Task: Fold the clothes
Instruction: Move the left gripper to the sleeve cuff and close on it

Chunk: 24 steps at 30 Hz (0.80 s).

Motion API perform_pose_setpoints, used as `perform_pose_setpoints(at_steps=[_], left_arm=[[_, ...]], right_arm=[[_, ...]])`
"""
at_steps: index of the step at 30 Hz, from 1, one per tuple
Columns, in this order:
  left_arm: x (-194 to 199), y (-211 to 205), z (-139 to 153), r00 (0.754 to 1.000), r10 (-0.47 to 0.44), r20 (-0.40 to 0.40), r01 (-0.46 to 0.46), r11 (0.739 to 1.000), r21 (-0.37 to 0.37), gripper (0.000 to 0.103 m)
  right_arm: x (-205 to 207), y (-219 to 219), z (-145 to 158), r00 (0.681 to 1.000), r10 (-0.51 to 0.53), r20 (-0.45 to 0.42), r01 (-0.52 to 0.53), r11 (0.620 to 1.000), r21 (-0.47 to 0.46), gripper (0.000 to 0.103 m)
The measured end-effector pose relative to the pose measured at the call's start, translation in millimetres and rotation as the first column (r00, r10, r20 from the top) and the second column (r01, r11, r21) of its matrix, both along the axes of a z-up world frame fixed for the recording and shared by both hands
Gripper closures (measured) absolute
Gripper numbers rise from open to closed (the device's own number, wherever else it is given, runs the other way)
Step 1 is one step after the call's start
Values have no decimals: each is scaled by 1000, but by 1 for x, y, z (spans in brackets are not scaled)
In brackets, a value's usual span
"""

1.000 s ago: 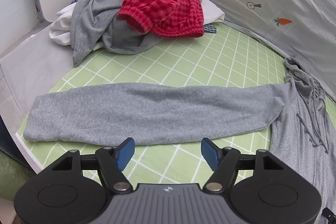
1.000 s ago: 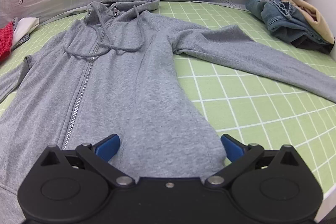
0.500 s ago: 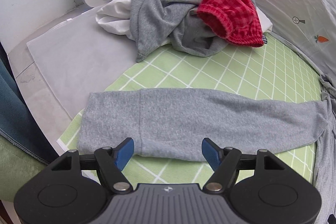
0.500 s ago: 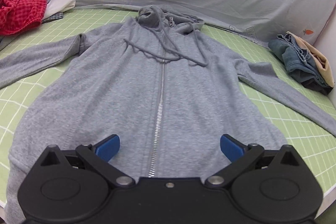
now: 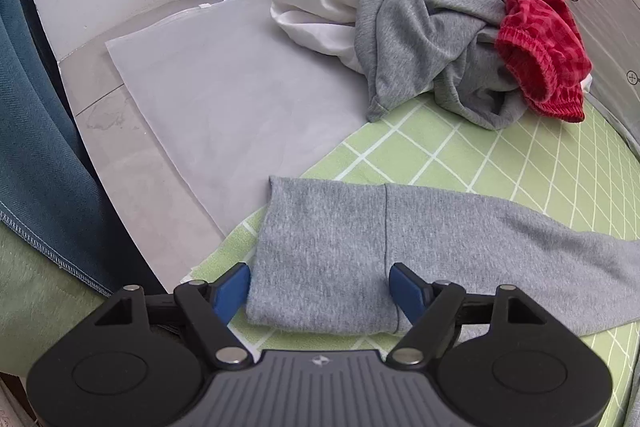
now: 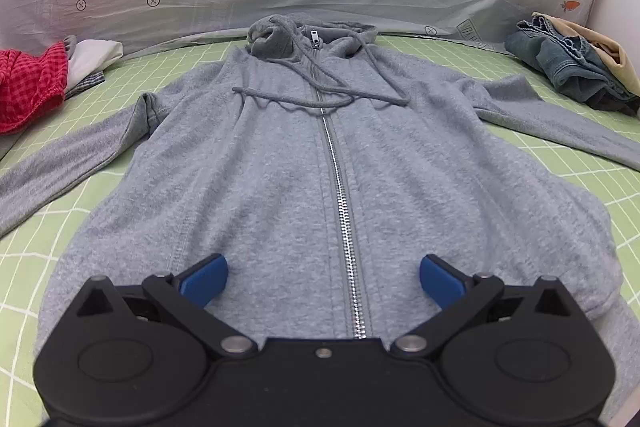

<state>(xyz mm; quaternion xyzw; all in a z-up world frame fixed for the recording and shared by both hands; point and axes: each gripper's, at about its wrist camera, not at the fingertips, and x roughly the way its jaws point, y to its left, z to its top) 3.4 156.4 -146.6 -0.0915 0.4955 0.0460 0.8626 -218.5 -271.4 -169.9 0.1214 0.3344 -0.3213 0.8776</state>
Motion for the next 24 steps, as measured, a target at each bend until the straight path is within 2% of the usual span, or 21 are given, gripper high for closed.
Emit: perform_pose_setpoints(at_steps=[3,6,8,9,11,12,13,17,20,24], left_arm=[[4,-9,-1,1000,-22,-4,22,999,38,15],[4,-20,-3,998,-55,-3,55,993,107,16],[1,-21,-3,998,-55,13,53,992,117,19],[1,-21,-3,998,-54,20,51,991,120,23],[0,-20,0,998,-56,37,51,990,132,41],[0,-19,2,997,-57,43,50,988,147,62],[0,-19,4,997,-58,45,50,985,166,75],[-2,-5,19,995,-17,95,6,993,118,81],[-2,-7,30,988,-35,149,6,982,190,80],[1,-11,27,991,-40,131,13,980,201,80]], right_arm=[[-4,2,-2,1000,1,28,0,1000,-25,0],[-5,2,-3,999,3,37,-2,1000,-32,0],[-5,2,-3,999,2,39,-1,999,-33,0],[-4,3,-3,999,1,39,0,999,-33,0],[-4,3,-4,999,0,41,1,999,-35,0],[-4,4,-4,999,-1,41,2,999,-35,0],[-4,4,-4,999,-1,42,3,999,-36,0],[-4,4,-4,999,-2,43,3,999,-37,0],[-4,4,-4,999,-2,43,3,999,-38,0],[-5,3,-5,999,0,44,1,999,-38,0]])
